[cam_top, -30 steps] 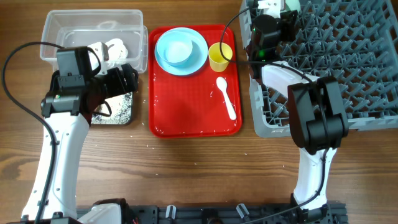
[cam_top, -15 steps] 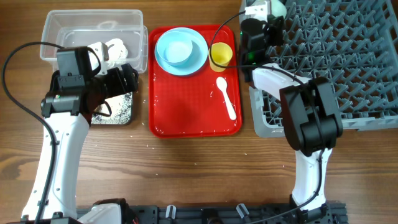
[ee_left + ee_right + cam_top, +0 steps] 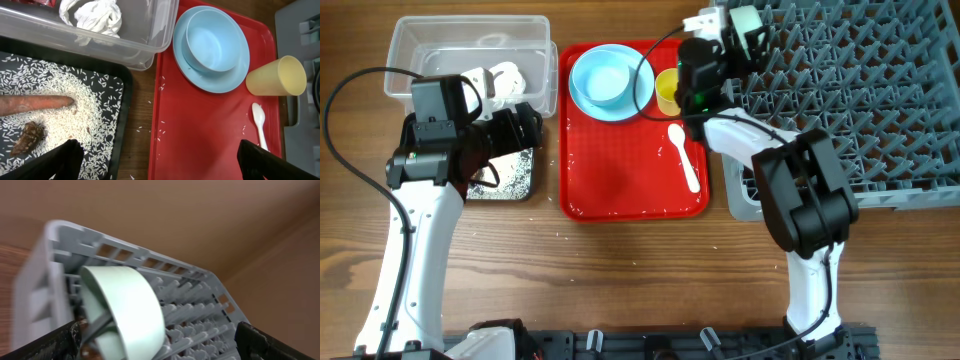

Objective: Sort waste into correct bins and load items into the dishwasher rack

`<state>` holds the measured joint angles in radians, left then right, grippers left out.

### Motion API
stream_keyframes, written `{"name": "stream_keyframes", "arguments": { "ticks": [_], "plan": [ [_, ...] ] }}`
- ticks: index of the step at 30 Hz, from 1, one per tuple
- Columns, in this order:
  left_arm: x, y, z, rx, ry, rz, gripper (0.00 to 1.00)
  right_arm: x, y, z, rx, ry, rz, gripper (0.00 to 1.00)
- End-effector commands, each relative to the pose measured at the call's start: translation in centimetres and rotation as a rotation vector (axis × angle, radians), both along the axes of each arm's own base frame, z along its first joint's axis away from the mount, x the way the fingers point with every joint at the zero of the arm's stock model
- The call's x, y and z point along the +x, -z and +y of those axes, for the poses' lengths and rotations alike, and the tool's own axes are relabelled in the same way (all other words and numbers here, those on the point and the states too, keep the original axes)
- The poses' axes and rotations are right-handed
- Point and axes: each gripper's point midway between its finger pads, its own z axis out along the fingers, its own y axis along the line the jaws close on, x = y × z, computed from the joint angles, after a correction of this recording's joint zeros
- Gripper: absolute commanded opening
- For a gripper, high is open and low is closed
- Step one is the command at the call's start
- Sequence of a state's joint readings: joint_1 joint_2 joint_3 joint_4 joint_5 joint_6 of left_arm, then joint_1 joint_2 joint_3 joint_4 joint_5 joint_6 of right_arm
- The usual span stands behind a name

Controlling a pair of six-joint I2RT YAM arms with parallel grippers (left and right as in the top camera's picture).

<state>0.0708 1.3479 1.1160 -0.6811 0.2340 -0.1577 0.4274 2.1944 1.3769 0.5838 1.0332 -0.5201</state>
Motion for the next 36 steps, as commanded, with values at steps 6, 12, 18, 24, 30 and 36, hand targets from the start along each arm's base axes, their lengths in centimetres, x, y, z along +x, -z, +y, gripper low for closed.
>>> {"name": "stream_keyframes", "arguments": {
  "ticks": [6, 12, 18, 24, 30, 36],
  "plan": [
    [0.2, -1.3, 0.1, 0.008, 0.014, -0.04, 1.0, -1.8, -7.7, 3.1, 0.15, -0.092, -0.146, 1.0],
    [0.2, -1.3, 0.1, 0.008, 0.014, -0.04, 1.0, -5.1, -8.1, 10.7, 0.586, -0.426, 0.015, 1.0],
    [0.2, -1.3, 0.1, 0.008, 0.014, -0.04, 1.0, -13.0, -4.0, 17.5, 1.153, -0.563, 0.462, 1.0],
    [0.2, -1.3, 0.1, 0.008, 0.014, -0.04, 1.0, -15.2, -4.1, 20.6, 1.284, -0.669, 0.598, 1.0],
    [0.2, -1.3, 0.1, 0.008, 0.014, -0.04, 1.0, -13.8, -9.3, 21.7, 1.287, -0.684, 0.59, 1.0],
    [0.2, -1.3, 0.1, 0.008, 0.014, -0.04, 1.0, -11.7, -6.1, 21.9, 1.278, -0.571, 0.616, 0.98]
  ]
}}
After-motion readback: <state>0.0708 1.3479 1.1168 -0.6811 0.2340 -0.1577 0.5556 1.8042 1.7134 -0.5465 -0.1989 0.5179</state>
